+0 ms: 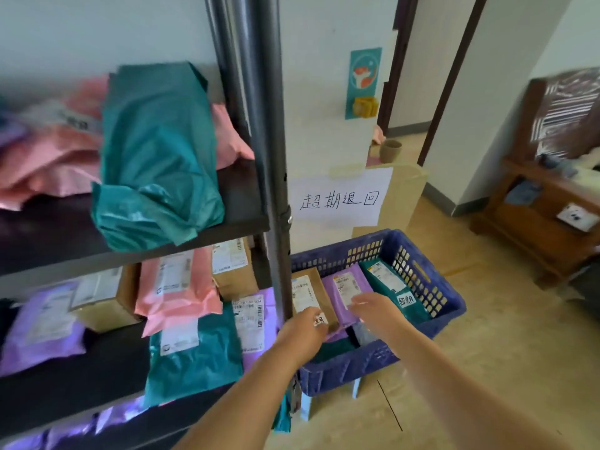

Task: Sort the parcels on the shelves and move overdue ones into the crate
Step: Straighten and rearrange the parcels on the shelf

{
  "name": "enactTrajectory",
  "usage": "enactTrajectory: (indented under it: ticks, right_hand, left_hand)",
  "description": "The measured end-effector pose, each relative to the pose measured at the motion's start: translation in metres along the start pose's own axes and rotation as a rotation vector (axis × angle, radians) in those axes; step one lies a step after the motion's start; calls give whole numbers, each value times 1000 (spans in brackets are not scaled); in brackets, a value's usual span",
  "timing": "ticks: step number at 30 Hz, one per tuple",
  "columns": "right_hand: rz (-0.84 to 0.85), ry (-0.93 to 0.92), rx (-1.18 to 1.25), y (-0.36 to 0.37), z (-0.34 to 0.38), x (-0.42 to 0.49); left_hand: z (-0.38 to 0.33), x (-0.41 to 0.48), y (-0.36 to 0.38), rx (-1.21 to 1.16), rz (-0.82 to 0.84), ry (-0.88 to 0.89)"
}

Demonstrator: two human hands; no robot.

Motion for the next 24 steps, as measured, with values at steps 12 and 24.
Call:
enactTrajectory:
  ticks: [12, 24]
  right_hand:
    - [139, -555, -12, -2, 82, -146]
    - [192, -1087, 10, 31, 241, -303]
  left_hand:
    - [20, -139, -128, -289, -499, 52]
    - [59, -284, -318, -353, -919, 181]
Point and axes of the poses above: each hand's wrist, its own x-axis towards the middle knuckle, its own y-axis out of the palm, z = x × y, the point moved 3 cm from there along x, towards the middle knuckle, and after that the axes turned 11 degrees about -z, right-handed, at the moved point
